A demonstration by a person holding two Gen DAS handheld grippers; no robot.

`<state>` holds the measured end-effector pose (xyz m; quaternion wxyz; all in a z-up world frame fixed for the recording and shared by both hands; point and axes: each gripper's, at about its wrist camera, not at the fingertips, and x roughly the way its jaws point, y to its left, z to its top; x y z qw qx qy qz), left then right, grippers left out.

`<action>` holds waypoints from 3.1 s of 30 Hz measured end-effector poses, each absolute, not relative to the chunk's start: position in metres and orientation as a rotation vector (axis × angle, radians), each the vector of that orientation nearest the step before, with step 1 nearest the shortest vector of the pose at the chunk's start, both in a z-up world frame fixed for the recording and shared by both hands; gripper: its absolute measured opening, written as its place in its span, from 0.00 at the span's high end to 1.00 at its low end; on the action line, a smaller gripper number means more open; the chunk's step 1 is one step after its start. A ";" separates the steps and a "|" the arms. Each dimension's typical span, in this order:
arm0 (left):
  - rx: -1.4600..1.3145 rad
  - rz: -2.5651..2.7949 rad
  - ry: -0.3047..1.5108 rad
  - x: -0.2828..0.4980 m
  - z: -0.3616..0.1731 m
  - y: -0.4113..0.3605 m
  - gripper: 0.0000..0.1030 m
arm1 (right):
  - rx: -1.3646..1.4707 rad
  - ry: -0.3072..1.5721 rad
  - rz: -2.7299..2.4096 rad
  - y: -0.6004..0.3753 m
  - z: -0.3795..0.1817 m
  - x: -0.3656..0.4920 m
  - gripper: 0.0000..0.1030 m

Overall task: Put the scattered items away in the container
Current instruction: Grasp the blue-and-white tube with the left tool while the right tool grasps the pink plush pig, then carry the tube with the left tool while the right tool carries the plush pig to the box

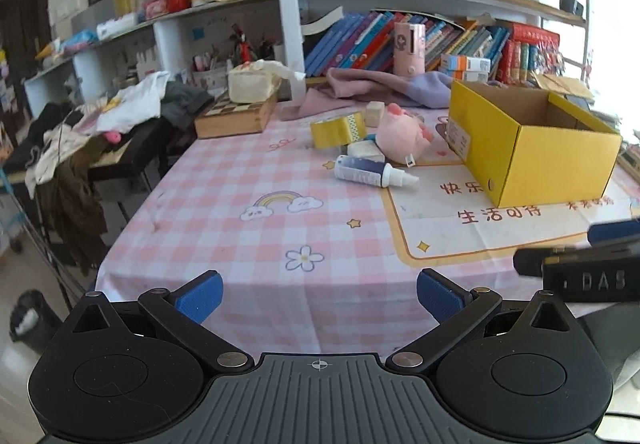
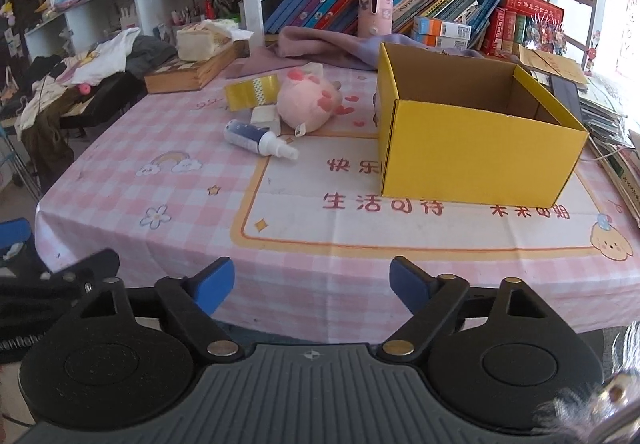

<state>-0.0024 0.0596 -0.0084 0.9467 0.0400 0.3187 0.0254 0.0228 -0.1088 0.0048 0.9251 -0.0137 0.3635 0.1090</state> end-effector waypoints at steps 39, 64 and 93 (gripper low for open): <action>-0.157 0.130 0.801 0.225 -0.046 0.051 0.13 | 0.212 0.955 0.368 -0.070 0.017 0.316 0.17; -0.042 0.086 0.878 0.260 -0.064 0.058 0.68 | 0.278 1.074 0.181 -0.070 -0.039 0.383 0.21; -0.202 0.056 0.759 0.203 -0.014 0.096 0.70 | 0.181 0.877 0.417 -0.095 0.021 0.298 0.39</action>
